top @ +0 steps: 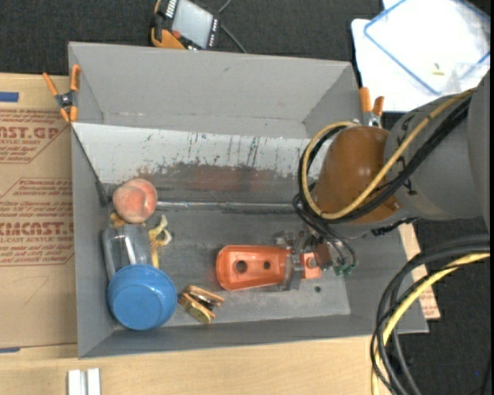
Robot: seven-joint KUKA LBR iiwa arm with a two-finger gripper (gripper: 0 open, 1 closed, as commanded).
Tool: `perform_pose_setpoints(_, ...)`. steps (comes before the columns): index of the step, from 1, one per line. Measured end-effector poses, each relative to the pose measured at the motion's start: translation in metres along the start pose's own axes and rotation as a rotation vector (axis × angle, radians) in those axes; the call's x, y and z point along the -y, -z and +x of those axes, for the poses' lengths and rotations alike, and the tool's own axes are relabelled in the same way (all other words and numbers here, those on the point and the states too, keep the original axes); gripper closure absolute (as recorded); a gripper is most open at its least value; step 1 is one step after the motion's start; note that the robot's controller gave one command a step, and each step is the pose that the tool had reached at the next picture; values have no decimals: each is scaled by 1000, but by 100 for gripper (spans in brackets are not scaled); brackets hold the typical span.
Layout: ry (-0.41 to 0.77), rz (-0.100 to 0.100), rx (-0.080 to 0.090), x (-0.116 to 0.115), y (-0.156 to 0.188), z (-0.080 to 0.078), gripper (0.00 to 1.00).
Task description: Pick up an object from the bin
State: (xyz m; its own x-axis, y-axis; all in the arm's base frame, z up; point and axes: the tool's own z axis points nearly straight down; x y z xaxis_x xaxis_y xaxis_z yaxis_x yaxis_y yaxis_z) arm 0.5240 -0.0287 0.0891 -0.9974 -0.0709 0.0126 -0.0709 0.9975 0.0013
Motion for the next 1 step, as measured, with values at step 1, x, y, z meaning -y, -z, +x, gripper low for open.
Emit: perform_pose_setpoints(1, 0, 0, 0, 0, 39, 0, 100)
